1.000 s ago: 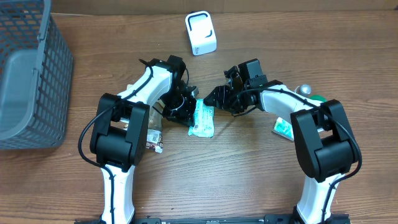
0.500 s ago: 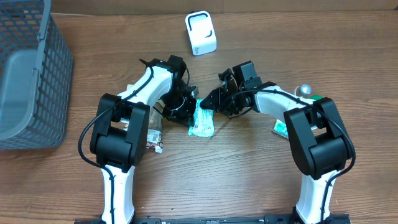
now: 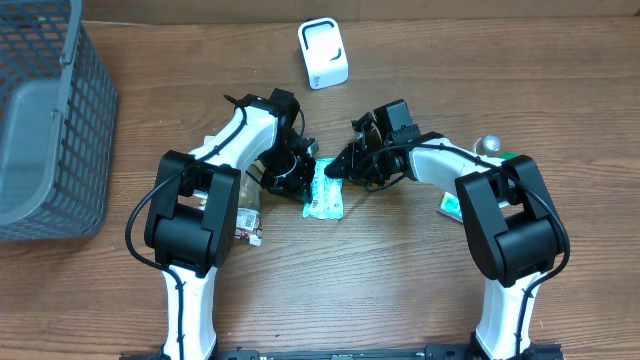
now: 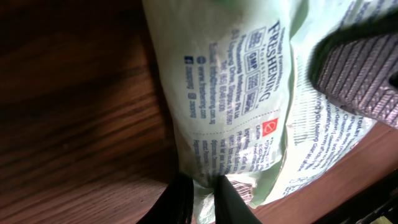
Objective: Scan the item barcode
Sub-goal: 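Grip the wipes pack with the right gripper and release with the left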
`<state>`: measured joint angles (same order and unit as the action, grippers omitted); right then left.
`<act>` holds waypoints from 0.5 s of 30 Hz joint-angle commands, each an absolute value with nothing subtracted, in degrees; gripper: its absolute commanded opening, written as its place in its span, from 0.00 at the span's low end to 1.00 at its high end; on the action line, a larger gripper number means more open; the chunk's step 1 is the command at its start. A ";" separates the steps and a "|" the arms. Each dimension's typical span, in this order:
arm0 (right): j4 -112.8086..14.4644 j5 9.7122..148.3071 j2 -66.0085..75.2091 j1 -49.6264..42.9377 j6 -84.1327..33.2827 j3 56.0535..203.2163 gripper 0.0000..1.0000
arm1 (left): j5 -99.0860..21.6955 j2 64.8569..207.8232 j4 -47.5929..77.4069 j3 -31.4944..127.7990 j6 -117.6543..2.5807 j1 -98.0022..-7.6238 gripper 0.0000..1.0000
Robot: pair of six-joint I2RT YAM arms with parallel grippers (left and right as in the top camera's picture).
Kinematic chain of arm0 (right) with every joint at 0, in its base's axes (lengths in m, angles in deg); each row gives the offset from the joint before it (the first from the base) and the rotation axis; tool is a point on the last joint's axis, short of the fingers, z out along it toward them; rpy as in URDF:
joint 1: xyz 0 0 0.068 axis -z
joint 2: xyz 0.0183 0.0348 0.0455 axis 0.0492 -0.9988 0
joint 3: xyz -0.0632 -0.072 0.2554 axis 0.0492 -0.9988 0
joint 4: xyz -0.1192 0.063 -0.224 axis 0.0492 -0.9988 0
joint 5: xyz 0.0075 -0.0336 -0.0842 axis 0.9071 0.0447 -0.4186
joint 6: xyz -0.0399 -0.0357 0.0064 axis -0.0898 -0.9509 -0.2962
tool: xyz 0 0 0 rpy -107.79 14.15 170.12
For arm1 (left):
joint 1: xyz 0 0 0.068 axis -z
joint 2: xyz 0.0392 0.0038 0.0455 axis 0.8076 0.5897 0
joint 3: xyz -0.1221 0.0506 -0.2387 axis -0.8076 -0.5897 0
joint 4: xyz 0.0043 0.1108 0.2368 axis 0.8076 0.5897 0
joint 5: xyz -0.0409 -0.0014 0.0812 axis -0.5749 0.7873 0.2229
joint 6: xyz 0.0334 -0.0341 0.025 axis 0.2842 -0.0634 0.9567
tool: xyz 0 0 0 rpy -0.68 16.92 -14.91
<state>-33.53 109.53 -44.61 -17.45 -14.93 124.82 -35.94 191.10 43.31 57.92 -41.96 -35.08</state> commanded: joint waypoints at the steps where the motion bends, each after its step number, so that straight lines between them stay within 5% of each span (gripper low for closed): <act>1: -34.63 107.06 -47.12 -18.07 -15.46 123.96 0.22 | -29.95 191.76 41.95 56.81 -42.53 -35.19 0.15; 3: -34.67 107.08 -47.12 -18.07 -15.59 123.96 0.21 | -29.95 191.74 42.02 56.85 -42.51 -35.19 0.04; 10: -34.45 107.06 -47.12 -17.96 -15.61 123.96 0.04 | -29.91 188.96 45.71 61.29 -42.31 -36.23 0.04; 15: -34.47 107.08 -47.12 -17.69 -15.61 123.96 0.04 | -26.63 184.11 46.94 66.62 -43.73 -38.64 0.04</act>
